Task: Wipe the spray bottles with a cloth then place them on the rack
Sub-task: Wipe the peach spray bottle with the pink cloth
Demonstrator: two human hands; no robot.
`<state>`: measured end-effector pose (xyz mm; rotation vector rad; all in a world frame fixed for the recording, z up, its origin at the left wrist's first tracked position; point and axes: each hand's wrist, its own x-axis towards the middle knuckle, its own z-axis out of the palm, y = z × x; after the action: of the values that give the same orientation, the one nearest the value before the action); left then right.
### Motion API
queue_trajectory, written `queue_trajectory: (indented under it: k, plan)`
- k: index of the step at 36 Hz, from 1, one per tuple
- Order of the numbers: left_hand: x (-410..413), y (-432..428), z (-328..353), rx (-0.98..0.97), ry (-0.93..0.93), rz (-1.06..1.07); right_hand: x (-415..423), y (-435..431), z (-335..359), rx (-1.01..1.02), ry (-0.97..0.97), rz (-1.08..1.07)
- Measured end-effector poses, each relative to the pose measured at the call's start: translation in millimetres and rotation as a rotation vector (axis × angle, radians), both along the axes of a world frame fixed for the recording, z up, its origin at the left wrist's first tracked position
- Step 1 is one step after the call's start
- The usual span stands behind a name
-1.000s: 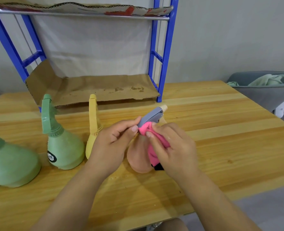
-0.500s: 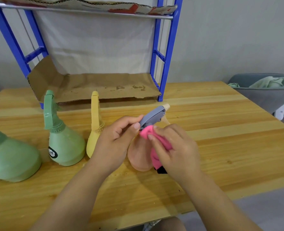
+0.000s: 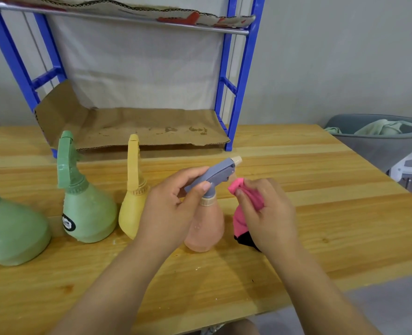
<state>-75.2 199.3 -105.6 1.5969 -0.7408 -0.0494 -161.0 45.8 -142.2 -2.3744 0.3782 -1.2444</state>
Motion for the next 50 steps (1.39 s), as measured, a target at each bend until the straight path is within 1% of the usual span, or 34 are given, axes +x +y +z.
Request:
queue_trajectory:
  k: [3,7,10,15,17,20,27,31,37,40,42,46,50]
  plan:
    - [-1.9,-0.8,0.6,0.005,-0.01,0.02,-6.3,-5.6,-4.2,0.059,0.056,-0.025]
    - [-3.0,-0.8,-0.1,0.007,-0.004,0.036,-4.7,0.8,8.9,0.138,-0.042,0.056]
    - [-1.9,-0.1,-0.7,0.017,-0.004,0.041,0.6,4.4,19.8,0.127,-0.078,0.082]
    - [-2.0,0.1,0.3,0.028,-0.012,0.042,-3.5,-6.1,10.7,0.131,0.04,0.089]
    - [-2.7,0.0,0.4,0.035,-0.02,0.041,-10.1,-10.2,5.4,0.162,0.091,0.082]
    - [-1.6,0.1,0.0,0.036,-0.012,0.024,-16.7,-11.4,9.3,0.294,0.098,0.146]
    - [4.5,-1.0,3.1,0.064,0.008,-0.036,-10.9,-6.9,32.0,0.411,0.084,0.28]
    - [5.1,0.4,4.3,0.079,-0.005,-0.046,-15.3,-8.8,26.4,0.411,0.169,0.285]
    - [2.8,-1.5,4.6,0.091,-0.008,-0.035,-29.8,-17.0,16.7,0.453,0.246,0.246]
    - [4.1,-2.6,4.8,0.104,-0.016,-0.033,-26.8,-15.7,22.1,0.482,0.237,0.25]
    - [4.9,-3.0,5.4,0.117,-0.044,-0.032,-22.1,-12.5,27.3,0.497,0.223,0.274]
    - [5.6,-3.4,5.8,0.139,-0.169,-0.015,-19.6,-5.4,33.8,0.531,0.226,0.326]
    - [7.6,-4.2,3.1,0.177,-0.288,0.099,-29.7,0.9,32.2,0.537,0.225,0.362]
